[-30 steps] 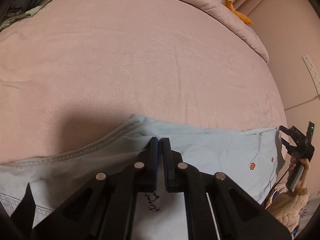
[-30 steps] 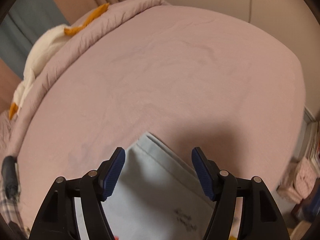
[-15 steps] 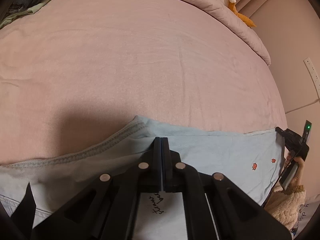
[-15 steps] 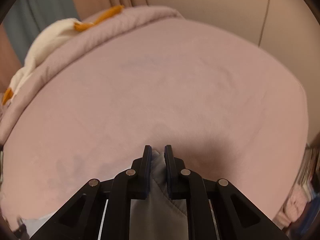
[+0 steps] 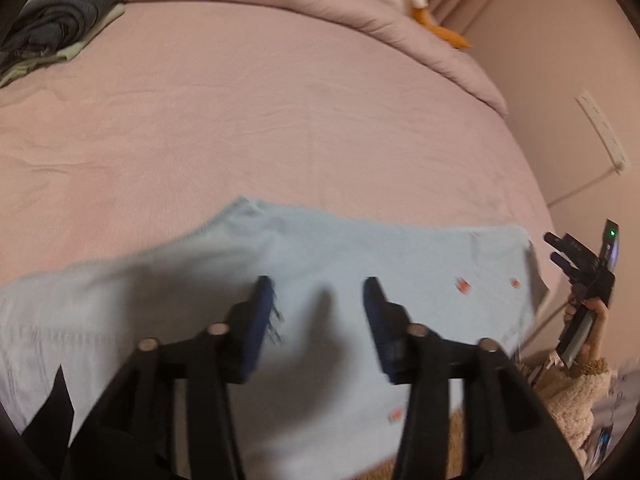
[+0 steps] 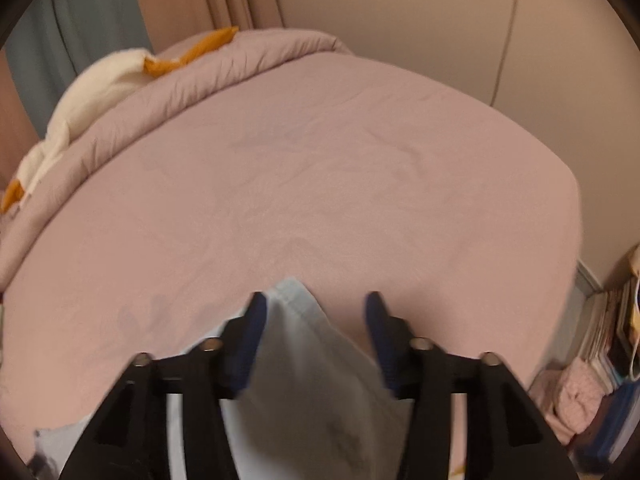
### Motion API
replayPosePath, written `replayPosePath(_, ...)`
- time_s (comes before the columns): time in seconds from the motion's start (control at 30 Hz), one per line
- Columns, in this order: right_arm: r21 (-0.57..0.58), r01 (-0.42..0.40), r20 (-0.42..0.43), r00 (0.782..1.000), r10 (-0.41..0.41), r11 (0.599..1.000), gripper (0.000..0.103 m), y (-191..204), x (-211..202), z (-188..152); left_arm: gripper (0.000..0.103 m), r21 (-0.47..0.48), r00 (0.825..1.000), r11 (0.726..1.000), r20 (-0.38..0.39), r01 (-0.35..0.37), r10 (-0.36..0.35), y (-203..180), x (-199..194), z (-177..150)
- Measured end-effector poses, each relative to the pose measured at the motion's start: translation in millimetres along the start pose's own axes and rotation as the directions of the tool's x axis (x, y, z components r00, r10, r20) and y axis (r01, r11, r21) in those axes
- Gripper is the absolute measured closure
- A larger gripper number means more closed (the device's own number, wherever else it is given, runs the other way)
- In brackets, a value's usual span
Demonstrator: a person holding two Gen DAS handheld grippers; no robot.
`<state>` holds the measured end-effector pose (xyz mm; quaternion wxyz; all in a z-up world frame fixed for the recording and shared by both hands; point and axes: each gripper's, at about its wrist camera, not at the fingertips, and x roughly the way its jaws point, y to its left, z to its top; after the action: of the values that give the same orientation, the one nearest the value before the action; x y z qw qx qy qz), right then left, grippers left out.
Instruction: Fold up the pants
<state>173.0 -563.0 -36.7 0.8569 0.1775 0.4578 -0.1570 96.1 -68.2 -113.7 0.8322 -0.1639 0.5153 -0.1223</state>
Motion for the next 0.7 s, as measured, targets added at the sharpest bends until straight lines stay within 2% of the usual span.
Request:
replayPosePath(0.17, 0.09, -0.029, -0.024, 0.999, 0.031, 0.996, 0.047, -37.0, -19.1, -32.6, 0.054, 0.001, 0.997, 1.0, -0.064, 0.029, -0.029, -0.7, -5.6, -31.4)
replayPosePath(0.27, 0.141, -0.026, -0.046, 0.998, 0.032, 0.99, 0.047, -63.2, -17.2, -47.1, 0.054, 0.002, 0.997, 1.0, -0.081, -0.005, 0.005, 3.1, -3.3, -44.9)
replayPosePath(0.37, 0.213, -0.046, -0.079, 0.995, 0.064, 0.976, 0.048, -81.4, -11.2, -54.4, 0.056, -0.009, 0.993, 1.0, -0.116, -0.004, 0.003, 8.3, 2.7, -54.3)
replayPosePath(0.53, 0.204, -0.152, -0.069, 0.983, 0.169, 0.967, 0.067, -75.9, 1.2, -50.3, 0.058, -0.012, 0.993, 1.0, -0.114, -0.015, 0.014, 9.2, 9.4, -60.9)
replayPosePath(0.6, 0.207, -0.107, -0.102, 0.986, 0.13, 0.973, 0.093, -75.1, 11.2, -46.6, 0.058, -0.009, 0.994, 1.0, -0.11, -0.023, 0.022, 7.7, 11.3, -61.3)
replayPosePath(0.63, 0.201, -0.092, -0.107, 0.987, 0.116, 0.975, 0.093, -71.6, 13.0, -43.9, 0.058, -0.007, 0.994, 1.0, -0.108, -0.026, 0.026, 6.9, 10.1, -61.6)
replayPosePath(0.7, 0.173, -0.1, -0.038, 0.993, 0.108, 0.98, 0.094, -63.9, 1.1, -36.0, 0.06, -0.006, 0.994, 1.0, -0.107, -0.029, 0.028, 6.9, 10.0, -63.1)
